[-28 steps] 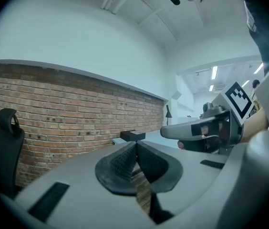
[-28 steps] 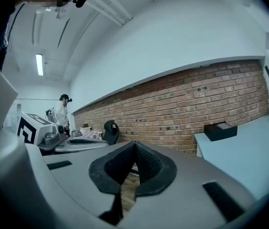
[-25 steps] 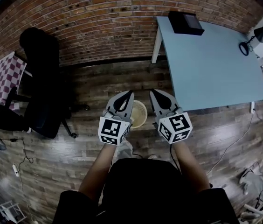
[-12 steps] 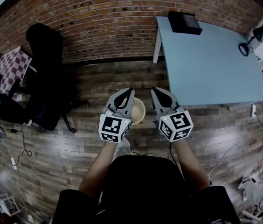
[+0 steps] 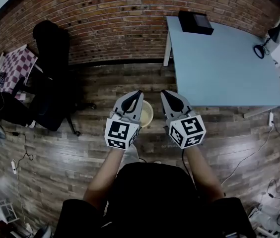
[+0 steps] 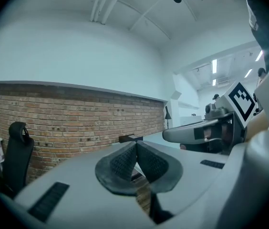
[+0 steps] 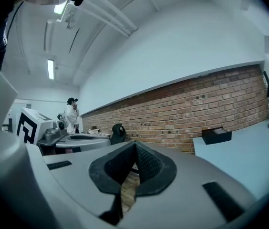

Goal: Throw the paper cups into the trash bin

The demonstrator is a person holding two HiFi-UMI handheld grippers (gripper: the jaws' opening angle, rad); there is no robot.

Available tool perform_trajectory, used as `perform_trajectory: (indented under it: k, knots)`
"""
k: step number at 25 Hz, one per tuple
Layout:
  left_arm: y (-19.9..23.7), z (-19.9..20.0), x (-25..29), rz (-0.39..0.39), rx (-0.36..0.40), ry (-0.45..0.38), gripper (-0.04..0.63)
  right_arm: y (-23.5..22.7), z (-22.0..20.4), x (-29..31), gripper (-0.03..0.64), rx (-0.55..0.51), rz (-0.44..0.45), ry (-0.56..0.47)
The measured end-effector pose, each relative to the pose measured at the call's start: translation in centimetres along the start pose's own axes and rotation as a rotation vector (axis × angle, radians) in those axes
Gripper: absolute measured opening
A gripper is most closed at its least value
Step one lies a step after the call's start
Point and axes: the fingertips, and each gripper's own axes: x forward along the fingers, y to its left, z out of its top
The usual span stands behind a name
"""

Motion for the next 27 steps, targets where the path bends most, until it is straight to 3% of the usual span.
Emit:
perform_trajectory:
  k: [13,27]
  knots:
    - [-6.7,-0.4,-2.1,-0.014,0.007,0.003,0.009,0.0,-1.2,-6.8,0.003,0.001,-0.009,-0.002]
    - [-8.3,0.9,-3.5,-0.036,0.021,0.021,0.009,0.6,-0.9,-9.3,0.003,0.034,-0.036,-0.014]
